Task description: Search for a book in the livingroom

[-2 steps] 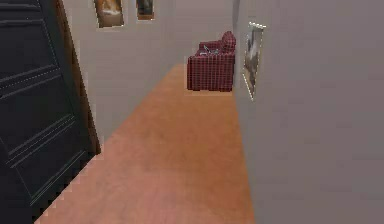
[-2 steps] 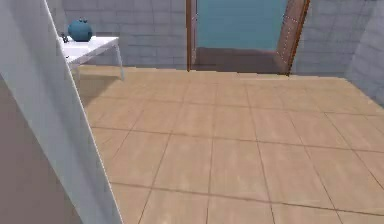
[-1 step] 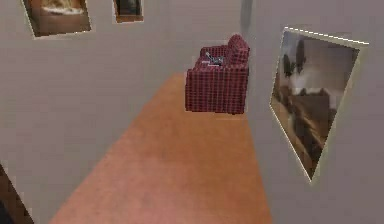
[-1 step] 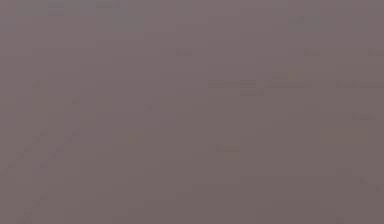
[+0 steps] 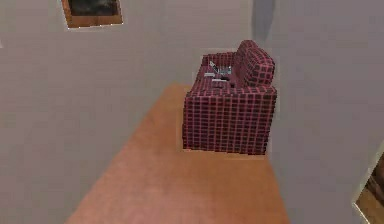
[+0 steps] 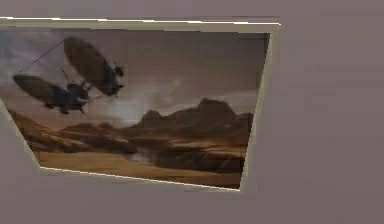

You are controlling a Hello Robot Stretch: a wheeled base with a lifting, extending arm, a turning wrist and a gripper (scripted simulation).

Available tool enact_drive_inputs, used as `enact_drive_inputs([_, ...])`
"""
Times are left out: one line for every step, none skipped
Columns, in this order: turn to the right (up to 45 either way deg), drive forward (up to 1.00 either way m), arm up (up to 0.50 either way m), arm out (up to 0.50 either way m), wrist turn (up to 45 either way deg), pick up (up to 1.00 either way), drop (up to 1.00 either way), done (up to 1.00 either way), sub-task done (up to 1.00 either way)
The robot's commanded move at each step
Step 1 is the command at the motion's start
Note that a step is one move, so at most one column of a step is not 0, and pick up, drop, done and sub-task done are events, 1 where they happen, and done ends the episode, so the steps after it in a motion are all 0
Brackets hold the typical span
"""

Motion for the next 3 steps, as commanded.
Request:
enact_drive_inputs([0.0, 1.0, 0.0, 0.0, 0.0, 0.0, 0.0, 0.0, 0.0])
enact_drive_inputs([6.0, 0.0, 0.0, 0.0, 0.0, 0.0, 0.0, 0.0, 0.0])
enact_drive_inputs([0.0, 0.55, 0.0, 0.0, 0.0, 0.0, 0.0, 0.0, 0.0])
